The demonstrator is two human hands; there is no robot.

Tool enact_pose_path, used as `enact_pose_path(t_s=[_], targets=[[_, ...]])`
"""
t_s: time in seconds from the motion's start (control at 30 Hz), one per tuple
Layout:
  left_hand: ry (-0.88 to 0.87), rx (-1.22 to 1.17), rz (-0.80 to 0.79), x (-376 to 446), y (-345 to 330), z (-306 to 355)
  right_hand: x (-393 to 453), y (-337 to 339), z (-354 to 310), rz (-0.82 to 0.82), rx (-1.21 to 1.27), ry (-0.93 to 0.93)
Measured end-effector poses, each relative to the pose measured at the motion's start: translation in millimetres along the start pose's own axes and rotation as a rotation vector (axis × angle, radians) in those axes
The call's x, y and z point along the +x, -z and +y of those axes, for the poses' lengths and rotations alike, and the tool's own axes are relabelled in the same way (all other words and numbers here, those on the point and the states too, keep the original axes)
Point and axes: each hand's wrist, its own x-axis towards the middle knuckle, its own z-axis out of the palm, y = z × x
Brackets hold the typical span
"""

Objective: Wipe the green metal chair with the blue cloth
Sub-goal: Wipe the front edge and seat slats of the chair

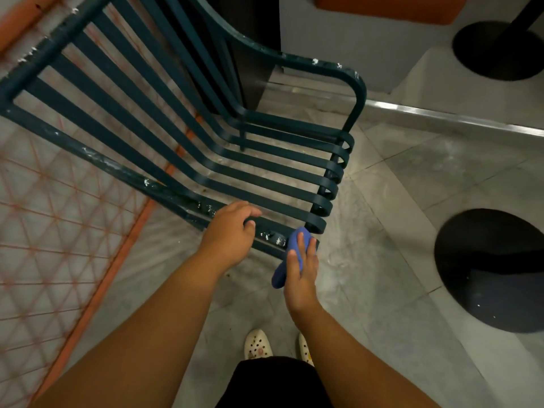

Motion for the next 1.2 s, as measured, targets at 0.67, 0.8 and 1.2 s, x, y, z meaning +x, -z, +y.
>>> enact_pose_path(t_s=[0.67,0.8,1.2], targets=[[-0.278,0.712,-0.137,21,-14,6,39,11,2,0.032,0.084,-0.024],[-0.350,0.819,-0.141,29,-17,8,51,31,12,-0.066,0.274,-0.192],[-0.397,0.937,-0.213,46,-10,14,102,47,28,-0.317,0.227,-0.472]])
